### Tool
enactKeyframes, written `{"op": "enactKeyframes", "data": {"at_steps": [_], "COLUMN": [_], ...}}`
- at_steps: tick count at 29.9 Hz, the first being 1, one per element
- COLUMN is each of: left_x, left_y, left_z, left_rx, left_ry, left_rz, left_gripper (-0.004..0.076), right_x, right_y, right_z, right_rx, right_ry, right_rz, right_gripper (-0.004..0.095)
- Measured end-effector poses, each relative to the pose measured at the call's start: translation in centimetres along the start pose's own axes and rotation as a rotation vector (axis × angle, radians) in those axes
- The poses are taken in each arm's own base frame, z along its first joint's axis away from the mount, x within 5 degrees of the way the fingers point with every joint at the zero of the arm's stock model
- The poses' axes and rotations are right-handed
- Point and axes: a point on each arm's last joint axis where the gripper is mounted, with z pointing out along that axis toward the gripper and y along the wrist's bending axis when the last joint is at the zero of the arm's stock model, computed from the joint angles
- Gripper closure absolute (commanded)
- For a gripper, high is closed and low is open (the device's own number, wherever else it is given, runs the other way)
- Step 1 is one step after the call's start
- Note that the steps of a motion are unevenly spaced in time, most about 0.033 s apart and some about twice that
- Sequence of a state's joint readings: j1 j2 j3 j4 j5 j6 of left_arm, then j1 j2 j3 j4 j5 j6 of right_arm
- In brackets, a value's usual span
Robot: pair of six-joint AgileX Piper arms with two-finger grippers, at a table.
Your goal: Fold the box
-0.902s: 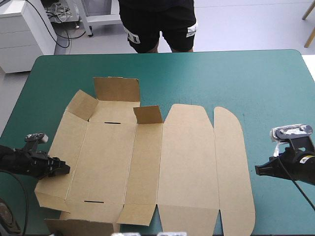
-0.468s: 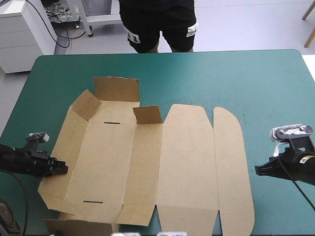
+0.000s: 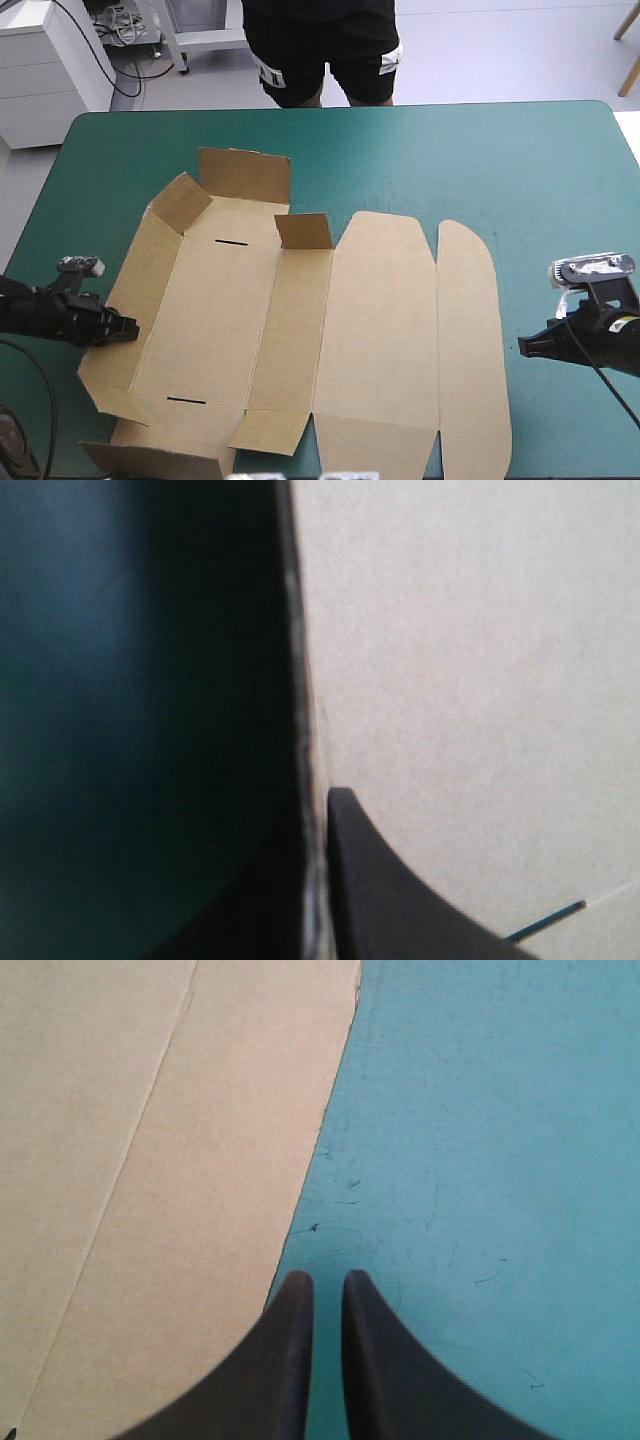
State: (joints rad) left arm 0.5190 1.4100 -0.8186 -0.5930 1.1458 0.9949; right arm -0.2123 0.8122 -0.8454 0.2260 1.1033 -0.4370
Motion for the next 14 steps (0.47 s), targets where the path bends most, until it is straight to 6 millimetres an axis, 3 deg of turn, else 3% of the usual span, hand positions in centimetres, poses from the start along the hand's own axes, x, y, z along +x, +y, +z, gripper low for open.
{"op": "enactKeyframes", "data": {"at_steps": [7,14], "left_x": [-4.4,-8.9], "left_y": [-2.6,-7.3], "left_z": [-1.1,-2.0], "left_rx": [-0.103,-0.199], "left_ry": [0.023,-0.041], "left_rz": [0.184,0.469], "left_gripper": [0.0732,0.0732], "right_x": [0.0,0.0], "right_y": [0.0,0.0], "right_z": [0.0,0.0], "right_rx": [0.000,0.000], "right_ry": [0.000,0.001], "right_rz": [0.000,0.000], "right_gripper": [0.0821,0.0821]}}
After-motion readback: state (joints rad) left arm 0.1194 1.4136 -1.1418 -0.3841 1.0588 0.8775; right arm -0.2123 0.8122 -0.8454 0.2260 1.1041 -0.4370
